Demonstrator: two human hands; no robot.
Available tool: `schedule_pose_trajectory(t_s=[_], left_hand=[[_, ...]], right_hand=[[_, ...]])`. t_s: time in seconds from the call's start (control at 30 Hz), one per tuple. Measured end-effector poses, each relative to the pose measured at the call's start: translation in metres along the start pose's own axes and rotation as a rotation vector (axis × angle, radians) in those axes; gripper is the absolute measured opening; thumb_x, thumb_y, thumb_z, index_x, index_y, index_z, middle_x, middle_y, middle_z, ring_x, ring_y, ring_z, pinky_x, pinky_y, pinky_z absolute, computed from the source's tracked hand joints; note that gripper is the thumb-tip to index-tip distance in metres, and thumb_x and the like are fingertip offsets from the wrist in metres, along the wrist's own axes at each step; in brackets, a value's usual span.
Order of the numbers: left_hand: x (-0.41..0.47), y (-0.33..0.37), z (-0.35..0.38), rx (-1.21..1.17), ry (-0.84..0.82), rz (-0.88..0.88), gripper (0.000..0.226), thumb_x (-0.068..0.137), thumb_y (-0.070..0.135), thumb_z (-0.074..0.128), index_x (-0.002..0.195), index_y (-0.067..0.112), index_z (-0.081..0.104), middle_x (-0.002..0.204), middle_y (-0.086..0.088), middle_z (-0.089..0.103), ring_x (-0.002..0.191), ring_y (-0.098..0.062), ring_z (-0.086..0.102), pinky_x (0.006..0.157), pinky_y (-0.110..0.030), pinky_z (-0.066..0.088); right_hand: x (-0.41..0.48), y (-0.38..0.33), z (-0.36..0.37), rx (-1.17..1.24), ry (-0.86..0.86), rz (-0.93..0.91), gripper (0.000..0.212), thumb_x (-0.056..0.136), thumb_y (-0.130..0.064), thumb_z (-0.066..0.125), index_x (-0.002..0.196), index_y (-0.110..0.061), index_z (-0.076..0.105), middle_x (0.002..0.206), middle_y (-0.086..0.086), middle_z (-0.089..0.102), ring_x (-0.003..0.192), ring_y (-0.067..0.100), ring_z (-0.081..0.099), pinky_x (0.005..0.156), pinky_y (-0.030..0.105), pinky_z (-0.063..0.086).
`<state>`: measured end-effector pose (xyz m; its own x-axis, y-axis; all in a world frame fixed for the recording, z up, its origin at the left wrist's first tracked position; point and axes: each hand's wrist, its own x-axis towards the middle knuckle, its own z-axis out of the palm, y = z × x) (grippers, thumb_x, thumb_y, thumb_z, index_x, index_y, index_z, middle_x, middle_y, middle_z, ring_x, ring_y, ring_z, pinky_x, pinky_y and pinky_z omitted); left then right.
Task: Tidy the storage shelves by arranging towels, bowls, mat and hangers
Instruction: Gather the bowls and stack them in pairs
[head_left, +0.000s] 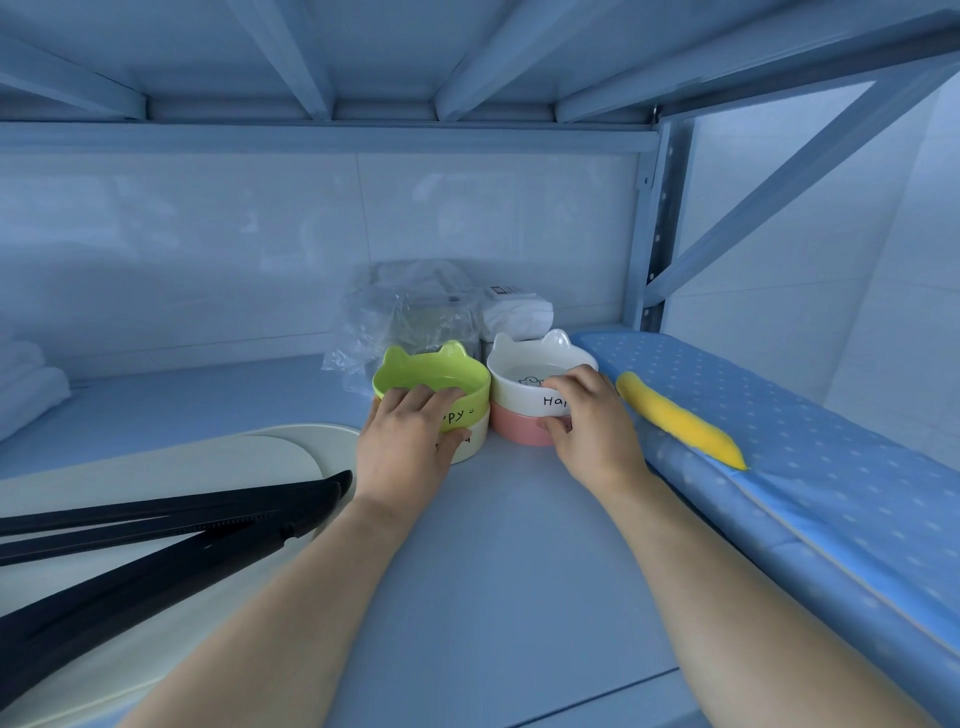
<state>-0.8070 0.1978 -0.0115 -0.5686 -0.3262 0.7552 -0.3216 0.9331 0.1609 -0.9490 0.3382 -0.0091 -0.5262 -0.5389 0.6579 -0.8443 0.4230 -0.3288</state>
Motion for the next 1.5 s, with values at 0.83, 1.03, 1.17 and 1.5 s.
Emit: schedule_pose_trajectory(t_s=[0.83,1.03,1.17,1.5], left_hand=[[0.001,0.004,0.002,0.103,-0.124,-0.017,0.039,0.083,0.027,0.064,0.12,0.016,0.055,0.11,-0.007,0.059,0.105,-0.033,0.049,0.095,-0.044,0.036],[0.001,0.008,0.002,0.171,-0.087,-0.01,0.049,0.075,0.027,0.068,0.122,0.02,0.054,0.122,-0.007,0.051,0.114,-0.031,0.045,0.102,-0.063,0.026],[0.002,0.011,-0.003,0.139,-0.13,-0.023,0.053,0.078,0.034,0.063,0.128,0.022,0.048,0.127,-0.003,0.048,0.119,-0.027,0.042,0.104,-0.061,0.024],[-0.014,-0.021,-0.072,0.029,-0.21,-0.154,0.051,0.085,0.044,0.055,0.13,0.025,0.042,0.128,0.005,0.046,0.117,-0.021,0.043,0.091,-0.035,0.041]], right_hand=[[-0.002,0.002,0.003,0.011,0.026,-0.011,0.039,0.075,-0.002,0.07,0.113,-0.008,0.063,0.111,0.01,0.057,0.107,0.029,0.051,0.087,0.023,0.035],[-0.004,-0.008,-0.002,-0.021,0.117,-0.075,0.043,0.067,-0.005,0.075,0.108,-0.009,0.066,0.11,0.006,0.063,0.106,0.03,0.057,0.08,0.037,0.052],[-0.004,-0.023,-0.002,-0.003,0.133,-0.156,0.043,0.067,-0.008,0.075,0.109,-0.011,0.066,0.11,0.002,0.064,0.108,0.024,0.055,0.086,0.032,0.049],[-0.013,-0.087,0.002,0.224,-0.014,-0.354,0.035,0.072,-0.011,0.077,0.106,-0.008,0.068,0.107,0.005,0.066,0.101,0.027,0.061,0.087,0.02,0.037]])
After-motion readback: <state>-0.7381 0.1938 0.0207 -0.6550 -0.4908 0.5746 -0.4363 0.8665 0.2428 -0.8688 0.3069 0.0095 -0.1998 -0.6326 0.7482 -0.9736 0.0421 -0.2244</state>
